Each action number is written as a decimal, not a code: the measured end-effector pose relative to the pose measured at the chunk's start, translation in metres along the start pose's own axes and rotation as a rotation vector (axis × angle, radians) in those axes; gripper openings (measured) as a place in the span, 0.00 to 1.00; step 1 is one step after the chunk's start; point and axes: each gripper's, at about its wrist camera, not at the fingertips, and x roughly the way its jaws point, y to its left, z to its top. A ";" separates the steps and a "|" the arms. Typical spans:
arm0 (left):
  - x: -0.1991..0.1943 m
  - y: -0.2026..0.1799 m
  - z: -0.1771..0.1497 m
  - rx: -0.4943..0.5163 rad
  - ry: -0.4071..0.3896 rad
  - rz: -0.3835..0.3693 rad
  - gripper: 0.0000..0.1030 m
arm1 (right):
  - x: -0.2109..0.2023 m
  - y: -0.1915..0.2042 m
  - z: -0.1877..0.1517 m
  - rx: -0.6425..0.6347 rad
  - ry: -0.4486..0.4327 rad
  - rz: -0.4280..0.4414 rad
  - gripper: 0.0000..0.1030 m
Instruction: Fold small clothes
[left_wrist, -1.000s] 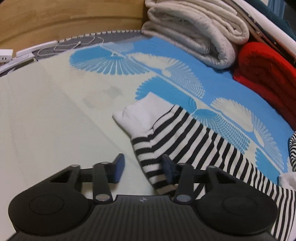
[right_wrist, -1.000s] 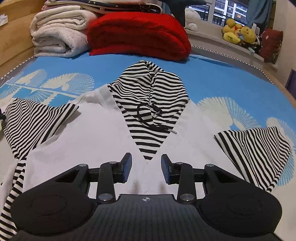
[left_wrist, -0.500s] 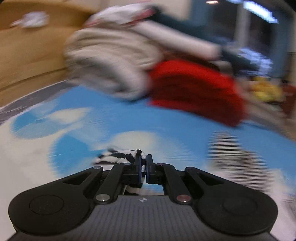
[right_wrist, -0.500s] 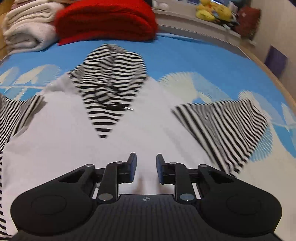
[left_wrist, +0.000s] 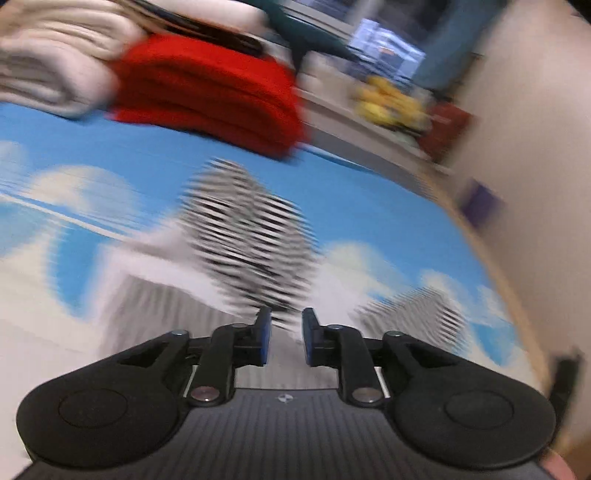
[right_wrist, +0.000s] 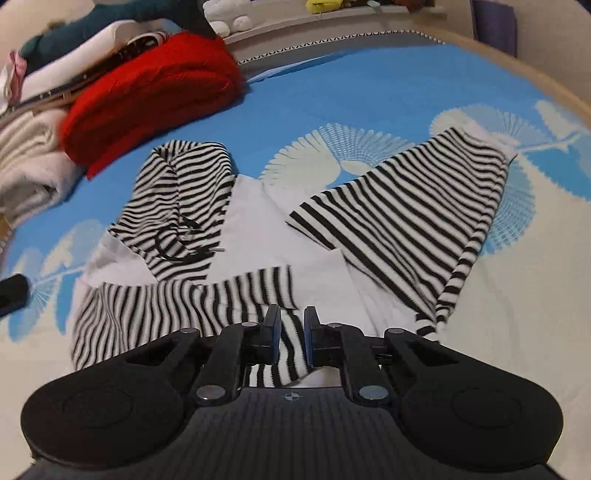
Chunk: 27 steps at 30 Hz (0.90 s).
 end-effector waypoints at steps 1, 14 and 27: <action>-0.001 0.013 0.002 -0.003 -0.031 0.067 0.32 | 0.002 -0.001 0.000 0.013 0.005 0.003 0.17; 0.087 0.145 0.007 -0.224 0.173 0.257 0.35 | 0.076 -0.054 -0.008 0.330 0.090 -0.070 0.31; 0.122 0.149 0.019 -0.145 0.184 0.250 0.04 | 0.058 -0.028 0.011 0.224 -0.073 -0.011 0.00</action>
